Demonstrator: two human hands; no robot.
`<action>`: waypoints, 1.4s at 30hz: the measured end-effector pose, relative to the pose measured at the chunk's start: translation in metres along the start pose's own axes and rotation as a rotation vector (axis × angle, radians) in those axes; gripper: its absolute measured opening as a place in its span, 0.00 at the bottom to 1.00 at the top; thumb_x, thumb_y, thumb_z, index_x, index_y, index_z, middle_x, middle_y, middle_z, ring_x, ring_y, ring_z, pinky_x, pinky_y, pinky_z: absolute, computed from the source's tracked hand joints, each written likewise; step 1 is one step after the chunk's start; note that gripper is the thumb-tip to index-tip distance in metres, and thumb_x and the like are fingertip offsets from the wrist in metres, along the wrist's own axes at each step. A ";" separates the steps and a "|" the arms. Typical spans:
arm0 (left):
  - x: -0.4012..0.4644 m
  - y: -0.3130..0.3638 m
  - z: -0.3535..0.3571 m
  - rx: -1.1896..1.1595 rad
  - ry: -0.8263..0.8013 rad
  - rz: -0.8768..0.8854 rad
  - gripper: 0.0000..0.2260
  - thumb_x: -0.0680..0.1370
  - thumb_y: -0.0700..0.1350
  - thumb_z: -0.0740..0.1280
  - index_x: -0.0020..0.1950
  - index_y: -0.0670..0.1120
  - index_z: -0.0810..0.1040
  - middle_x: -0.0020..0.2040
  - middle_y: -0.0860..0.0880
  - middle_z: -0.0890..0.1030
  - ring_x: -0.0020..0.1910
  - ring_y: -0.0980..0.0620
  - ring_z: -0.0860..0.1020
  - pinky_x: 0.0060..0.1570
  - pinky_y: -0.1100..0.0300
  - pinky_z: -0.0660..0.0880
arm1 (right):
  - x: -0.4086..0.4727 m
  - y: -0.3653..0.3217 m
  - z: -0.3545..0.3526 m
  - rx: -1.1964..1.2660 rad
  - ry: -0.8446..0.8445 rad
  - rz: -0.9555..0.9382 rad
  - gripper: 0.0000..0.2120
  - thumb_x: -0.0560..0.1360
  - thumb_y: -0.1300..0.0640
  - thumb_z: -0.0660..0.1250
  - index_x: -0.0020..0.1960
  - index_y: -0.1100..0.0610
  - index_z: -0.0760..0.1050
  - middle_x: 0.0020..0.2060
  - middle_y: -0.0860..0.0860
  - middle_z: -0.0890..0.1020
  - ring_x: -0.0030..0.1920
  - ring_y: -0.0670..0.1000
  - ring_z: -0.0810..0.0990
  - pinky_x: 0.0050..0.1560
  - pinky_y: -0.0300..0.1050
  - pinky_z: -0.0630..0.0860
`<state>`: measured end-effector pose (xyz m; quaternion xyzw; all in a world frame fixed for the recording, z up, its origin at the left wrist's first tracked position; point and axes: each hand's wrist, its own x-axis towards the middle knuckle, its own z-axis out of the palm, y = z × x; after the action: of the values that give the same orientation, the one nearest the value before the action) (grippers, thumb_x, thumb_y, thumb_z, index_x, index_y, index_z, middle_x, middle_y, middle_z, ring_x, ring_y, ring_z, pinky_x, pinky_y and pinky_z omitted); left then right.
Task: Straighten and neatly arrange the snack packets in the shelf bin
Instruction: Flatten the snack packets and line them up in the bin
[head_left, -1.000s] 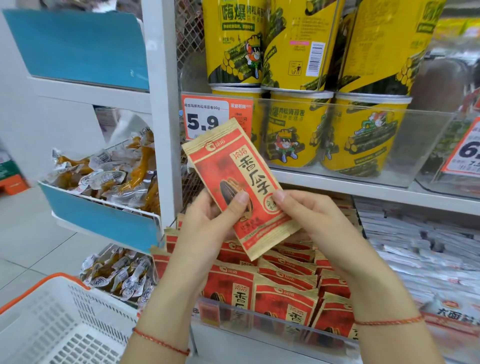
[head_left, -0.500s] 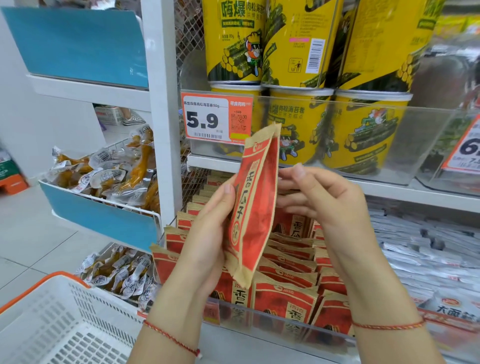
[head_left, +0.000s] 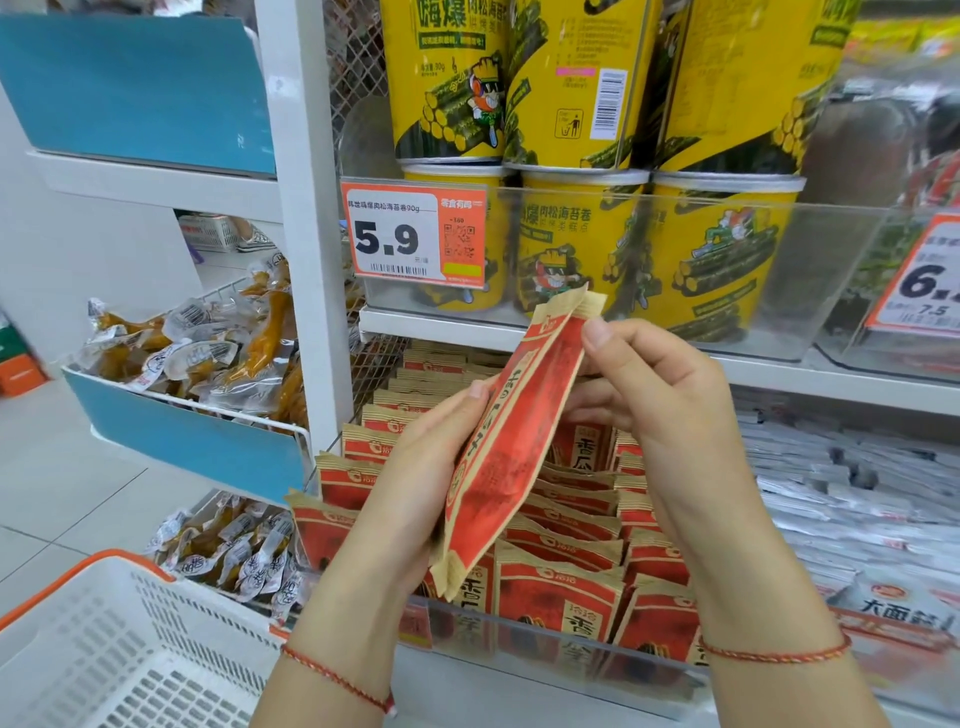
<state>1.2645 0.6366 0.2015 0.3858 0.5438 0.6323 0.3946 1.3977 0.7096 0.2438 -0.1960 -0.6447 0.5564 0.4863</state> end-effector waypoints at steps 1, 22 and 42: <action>0.000 0.000 0.000 -0.003 -0.002 -0.002 0.14 0.82 0.54 0.59 0.63 0.52 0.79 0.59 0.49 0.83 0.56 0.52 0.80 0.51 0.58 0.72 | 0.000 0.000 0.000 -0.002 -0.001 0.000 0.11 0.72 0.51 0.64 0.40 0.57 0.79 0.34 0.52 0.84 0.32 0.48 0.83 0.39 0.44 0.80; -0.017 0.017 -0.003 0.079 -0.252 0.058 0.16 0.68 0.47 0.70 0.55 0.51 0.80 0.48 0.51 0.86 0.46 0.53 0.85 0.44 0.64 0.79 | 0.001 0.009 -0.011 -0.117 0.256 -0.139 0.11 0.78 0.59 0.65 0.38 0.63 0.75 0.28 0.46 0.81 0.31 0.41 0.78 0.33 0.34 0.75; 0.001 0.008 -0.024 -0.677 -0.235 0.274 0.23 0.70 0.45 0.76 0.63 0.44 0.77 0.57 0.45 0.81 0.58 0.47 0.80 0.57 0.53 0.77 | -0.004 0.003 -0.005 -0.172 -0.229 0.083 0.13 0.68 0.50 0.67 0.42 0.59 0.83 0.37 0.51 0.86 0.36 0.50 0.84 0.45 0.48 0.80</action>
<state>1.2412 0.6272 0.2065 0.3726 0.1989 0.7744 0.4711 1.4029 0.7101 0.2395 -0.1985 -0.7325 0.5374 0.3677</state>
